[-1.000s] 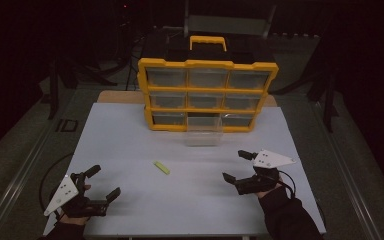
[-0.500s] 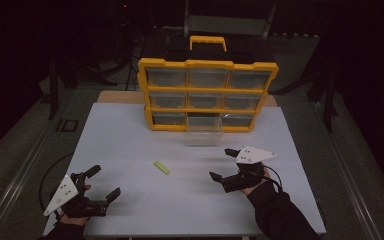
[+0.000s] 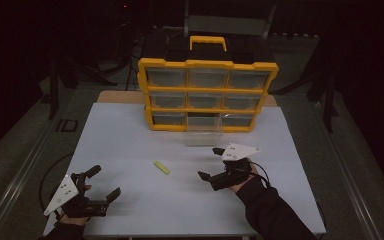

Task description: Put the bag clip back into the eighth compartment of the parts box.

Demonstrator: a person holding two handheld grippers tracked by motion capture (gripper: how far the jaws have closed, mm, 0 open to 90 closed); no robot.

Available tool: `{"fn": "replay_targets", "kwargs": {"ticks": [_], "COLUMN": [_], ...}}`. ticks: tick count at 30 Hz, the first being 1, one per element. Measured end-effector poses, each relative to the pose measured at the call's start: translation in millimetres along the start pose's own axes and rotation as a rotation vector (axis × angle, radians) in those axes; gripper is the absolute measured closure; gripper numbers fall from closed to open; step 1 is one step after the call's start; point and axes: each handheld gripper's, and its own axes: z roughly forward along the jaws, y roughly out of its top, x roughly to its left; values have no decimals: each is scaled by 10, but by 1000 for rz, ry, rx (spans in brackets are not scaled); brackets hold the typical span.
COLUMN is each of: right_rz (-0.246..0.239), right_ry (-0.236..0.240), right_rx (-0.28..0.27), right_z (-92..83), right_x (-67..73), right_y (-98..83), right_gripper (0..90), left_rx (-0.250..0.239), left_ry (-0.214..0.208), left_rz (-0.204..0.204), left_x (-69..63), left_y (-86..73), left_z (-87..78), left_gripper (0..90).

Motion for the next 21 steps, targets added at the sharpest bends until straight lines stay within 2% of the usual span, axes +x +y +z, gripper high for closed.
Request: {"fn": "replay_targets", "kwargs": {"ticks": [21], "right_rz": [-9], "right_ry": [67], "right_rx": [34], "right_z": [417], "right_x": [113], "right_y": [178], "right_gripper": [87], "left_rx": [-1], "left_ry": [-9], "left_rz": [-4], "left_x": [-1], "left_y": [0], "left_z": [1], "left_gripper": [2]}}
